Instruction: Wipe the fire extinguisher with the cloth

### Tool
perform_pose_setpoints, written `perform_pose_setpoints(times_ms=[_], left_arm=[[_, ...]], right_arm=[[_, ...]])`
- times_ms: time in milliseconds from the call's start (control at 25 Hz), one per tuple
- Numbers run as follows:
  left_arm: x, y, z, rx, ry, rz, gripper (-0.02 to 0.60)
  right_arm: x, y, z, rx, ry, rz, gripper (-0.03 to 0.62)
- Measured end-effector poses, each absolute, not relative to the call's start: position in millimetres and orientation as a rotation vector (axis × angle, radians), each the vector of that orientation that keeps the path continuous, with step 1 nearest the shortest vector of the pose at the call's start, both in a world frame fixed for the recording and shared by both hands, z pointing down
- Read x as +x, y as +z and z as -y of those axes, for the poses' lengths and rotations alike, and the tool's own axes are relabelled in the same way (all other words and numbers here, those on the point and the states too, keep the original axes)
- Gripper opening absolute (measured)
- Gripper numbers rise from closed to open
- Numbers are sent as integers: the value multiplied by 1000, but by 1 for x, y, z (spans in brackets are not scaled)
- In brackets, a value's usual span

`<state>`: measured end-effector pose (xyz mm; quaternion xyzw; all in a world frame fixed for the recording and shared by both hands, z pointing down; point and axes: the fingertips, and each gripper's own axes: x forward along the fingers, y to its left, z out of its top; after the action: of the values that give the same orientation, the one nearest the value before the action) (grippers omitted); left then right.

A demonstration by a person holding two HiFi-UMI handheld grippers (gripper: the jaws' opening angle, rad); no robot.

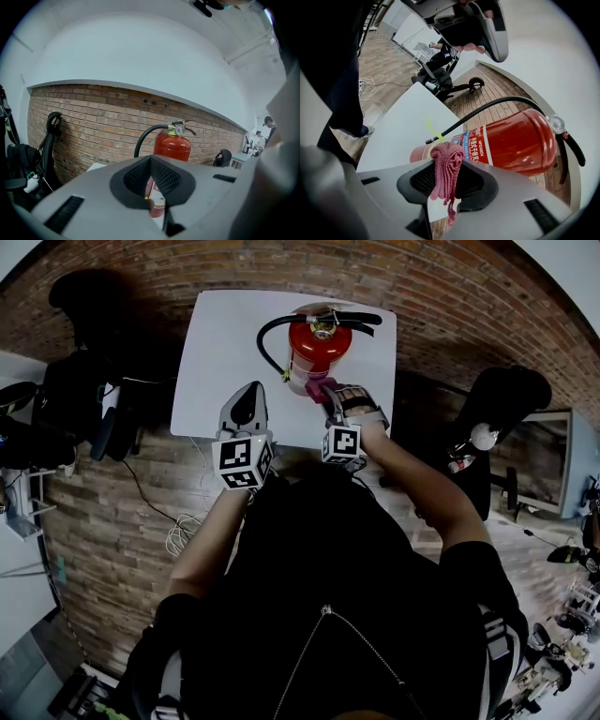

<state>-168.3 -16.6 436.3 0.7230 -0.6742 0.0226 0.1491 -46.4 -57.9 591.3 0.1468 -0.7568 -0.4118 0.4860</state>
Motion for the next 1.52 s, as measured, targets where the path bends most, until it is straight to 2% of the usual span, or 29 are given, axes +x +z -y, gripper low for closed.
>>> perform_pose_setpoints(times_ms=[1520], left_arm=[[-162, 435, 26, 2155, 61, 1842, 8]], right_arm=[[-44, 414, 62, 710, -1068, 1884, 124]])
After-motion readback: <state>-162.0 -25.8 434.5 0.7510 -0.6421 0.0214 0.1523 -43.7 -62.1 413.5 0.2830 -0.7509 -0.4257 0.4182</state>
